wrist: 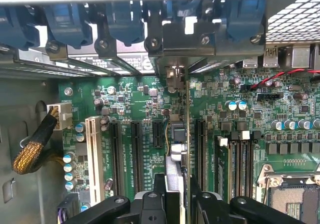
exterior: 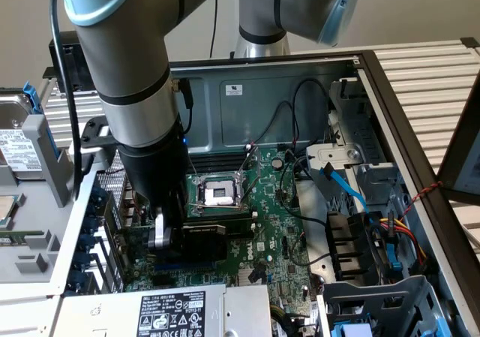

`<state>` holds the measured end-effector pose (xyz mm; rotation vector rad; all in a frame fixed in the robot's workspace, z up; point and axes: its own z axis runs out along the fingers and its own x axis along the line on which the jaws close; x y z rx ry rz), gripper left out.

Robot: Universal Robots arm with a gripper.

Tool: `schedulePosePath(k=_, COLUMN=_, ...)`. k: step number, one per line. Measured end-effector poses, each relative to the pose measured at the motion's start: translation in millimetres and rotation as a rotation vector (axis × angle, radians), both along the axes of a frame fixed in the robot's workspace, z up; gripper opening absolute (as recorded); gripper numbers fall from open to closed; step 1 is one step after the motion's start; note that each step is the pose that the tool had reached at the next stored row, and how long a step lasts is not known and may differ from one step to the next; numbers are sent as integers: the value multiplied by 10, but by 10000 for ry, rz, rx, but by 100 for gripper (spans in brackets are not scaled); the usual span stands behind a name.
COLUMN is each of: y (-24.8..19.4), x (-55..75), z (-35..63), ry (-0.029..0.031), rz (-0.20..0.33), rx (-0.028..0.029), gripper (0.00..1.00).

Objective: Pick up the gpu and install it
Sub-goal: 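Insert the gpu into the slot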

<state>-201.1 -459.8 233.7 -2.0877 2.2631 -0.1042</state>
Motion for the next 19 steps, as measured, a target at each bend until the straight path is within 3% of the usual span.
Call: schedulePosePath(k=19, y=4, x=-8, z=-6, ry=-49, rz=0, rx=-1, gripper=28)
